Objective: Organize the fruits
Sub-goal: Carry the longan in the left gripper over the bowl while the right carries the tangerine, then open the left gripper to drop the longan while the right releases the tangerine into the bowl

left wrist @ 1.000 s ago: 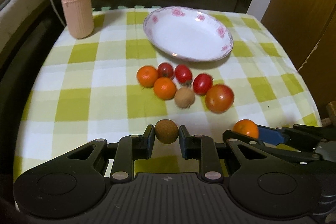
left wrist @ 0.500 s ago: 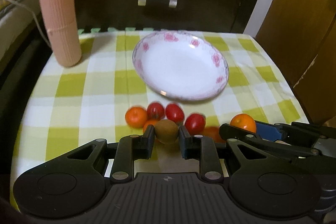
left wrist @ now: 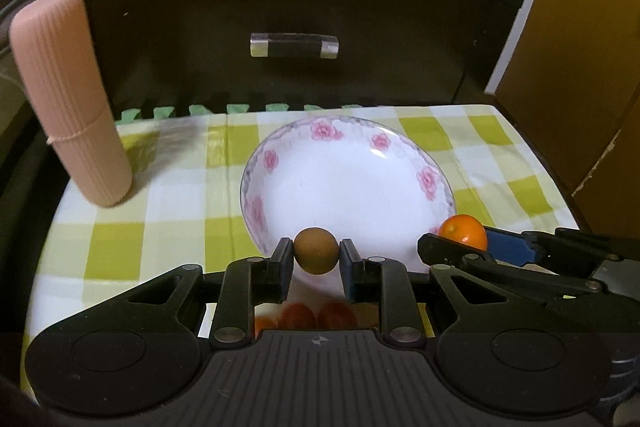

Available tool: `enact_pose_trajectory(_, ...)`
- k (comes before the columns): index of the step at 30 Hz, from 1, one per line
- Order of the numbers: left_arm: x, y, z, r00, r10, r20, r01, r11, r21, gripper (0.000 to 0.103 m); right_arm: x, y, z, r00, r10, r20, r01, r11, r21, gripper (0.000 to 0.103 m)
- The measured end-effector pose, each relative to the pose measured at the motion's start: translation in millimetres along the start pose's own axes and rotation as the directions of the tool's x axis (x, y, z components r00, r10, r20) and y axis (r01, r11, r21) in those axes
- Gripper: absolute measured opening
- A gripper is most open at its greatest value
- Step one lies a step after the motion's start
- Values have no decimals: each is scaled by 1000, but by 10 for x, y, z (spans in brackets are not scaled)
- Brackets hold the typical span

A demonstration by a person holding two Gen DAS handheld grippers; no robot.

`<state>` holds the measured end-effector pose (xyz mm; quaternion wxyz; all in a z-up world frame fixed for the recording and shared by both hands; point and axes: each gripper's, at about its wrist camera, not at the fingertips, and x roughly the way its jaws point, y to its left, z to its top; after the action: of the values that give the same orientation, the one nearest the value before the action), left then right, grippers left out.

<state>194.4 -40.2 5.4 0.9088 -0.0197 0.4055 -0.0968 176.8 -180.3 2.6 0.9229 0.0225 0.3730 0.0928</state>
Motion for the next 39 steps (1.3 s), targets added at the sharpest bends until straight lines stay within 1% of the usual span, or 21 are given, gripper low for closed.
enact_pose_trajectory(7, 230, 29, 61, 1000, 10, -16, -10, 1000, -2, 30, 245, -49, 117, 1000, 6, -5, -6, 1000, -11, 31)
enact_pose_trajectory(17, 409, 56, 47, 998, 24, -49, -24, 1000, -9, 30, 494, -114, 78, 999, 27, -26, -28, 1000, -7, 31)
enact_pose_trajectory(29, 458, 38, 39, 998, 37, -47, -37, 999, 6, 31, 596, -143, 54, 998, 51, -31, -51, 999, -6, 32)
enact_pose_trajectory(39, 449, 51, 40, 999, 34, -43, -34, 999, 2, 35, 590, -127, 50, 999, 31, -17, -31, 999, -25, 32)
